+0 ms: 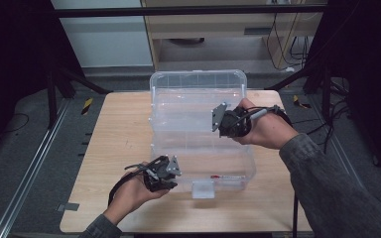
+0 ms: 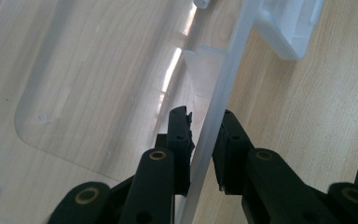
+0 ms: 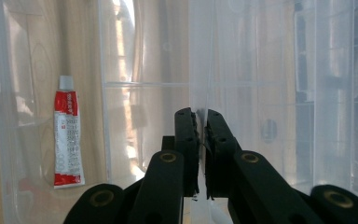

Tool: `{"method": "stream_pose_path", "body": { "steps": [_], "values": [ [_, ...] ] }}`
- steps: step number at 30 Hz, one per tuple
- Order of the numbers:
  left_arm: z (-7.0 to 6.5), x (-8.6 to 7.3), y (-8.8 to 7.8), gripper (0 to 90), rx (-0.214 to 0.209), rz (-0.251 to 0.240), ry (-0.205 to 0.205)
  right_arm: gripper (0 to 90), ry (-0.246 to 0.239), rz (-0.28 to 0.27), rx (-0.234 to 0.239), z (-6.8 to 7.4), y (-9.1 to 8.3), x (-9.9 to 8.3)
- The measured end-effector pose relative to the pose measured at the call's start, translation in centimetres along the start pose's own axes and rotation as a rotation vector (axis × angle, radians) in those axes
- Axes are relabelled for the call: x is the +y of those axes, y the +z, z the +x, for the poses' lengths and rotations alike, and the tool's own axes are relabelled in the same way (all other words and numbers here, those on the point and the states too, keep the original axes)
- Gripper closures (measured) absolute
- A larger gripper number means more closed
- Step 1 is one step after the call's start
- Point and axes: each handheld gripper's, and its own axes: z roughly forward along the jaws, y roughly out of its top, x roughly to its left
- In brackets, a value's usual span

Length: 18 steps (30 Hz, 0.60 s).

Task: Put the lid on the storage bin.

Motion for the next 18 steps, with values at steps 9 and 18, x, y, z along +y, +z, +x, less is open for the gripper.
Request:
{"method": "stream_pose_path", "body": {
  "steps": [9, 18],
  "values": [
    [-0.4, -0.1, 0.1, 77.0, -0.002, -0.001, -0.044, 85.6, -0.003, -0.039, 0.001, 1.9, -0.5, -0.6],
    [-0.1, -0.1, 0.0, 76.6, 0.007, -0.01, 0.005, 85.6, 0.006, -0.056, 0.026, 2.5, -0.6, -1.0]
  ]
}}
